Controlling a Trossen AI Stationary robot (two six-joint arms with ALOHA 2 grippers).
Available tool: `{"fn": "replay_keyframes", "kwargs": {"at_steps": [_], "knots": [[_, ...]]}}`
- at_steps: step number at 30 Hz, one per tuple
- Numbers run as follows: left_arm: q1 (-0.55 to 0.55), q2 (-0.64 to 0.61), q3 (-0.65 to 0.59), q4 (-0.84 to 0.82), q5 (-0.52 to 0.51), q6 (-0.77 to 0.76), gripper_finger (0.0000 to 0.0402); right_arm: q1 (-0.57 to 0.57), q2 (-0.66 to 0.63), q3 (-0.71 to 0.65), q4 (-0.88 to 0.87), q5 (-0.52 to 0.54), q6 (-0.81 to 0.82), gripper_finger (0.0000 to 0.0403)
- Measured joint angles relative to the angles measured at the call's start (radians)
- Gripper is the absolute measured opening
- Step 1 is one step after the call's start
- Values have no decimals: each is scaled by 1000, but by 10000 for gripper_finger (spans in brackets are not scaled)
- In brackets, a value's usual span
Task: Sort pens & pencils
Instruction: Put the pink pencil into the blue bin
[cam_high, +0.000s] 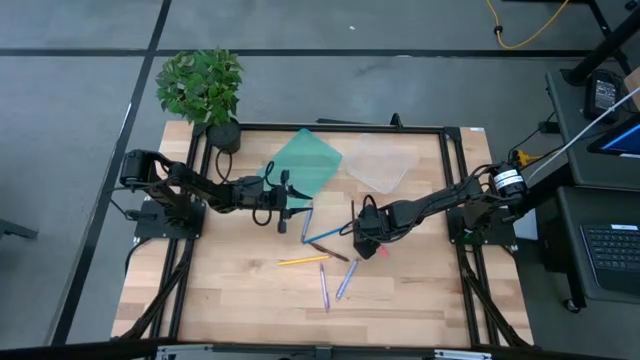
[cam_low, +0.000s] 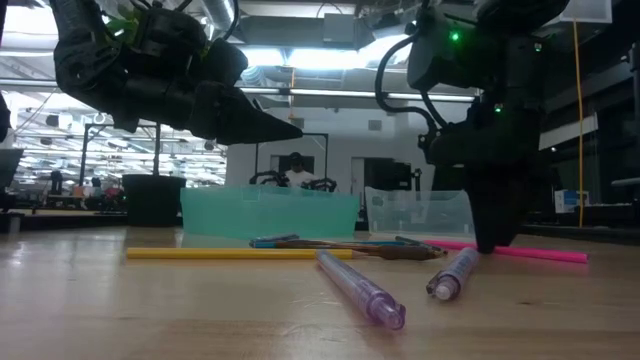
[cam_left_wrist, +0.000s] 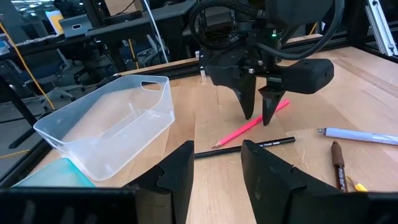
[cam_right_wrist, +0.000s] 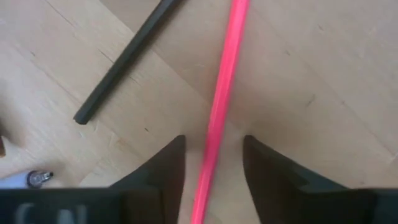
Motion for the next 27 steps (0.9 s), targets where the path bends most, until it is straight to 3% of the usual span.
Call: {"fn": "replay_keyframes", "kwargs": {"at_steps": [7, 14, 27], "knots": [[0, 0, 0, 0, 0, 0, 128, 1, 1, 0, 9, -13, -5, 72], [0, 0, 0, -3, 0, 0, 128, 1, 2, 0, 9, -13, -59, 23], [0, 0, 0, -3, 0, 0, 128, 2, 2, 0, 4, 3, -62, 19]]}}
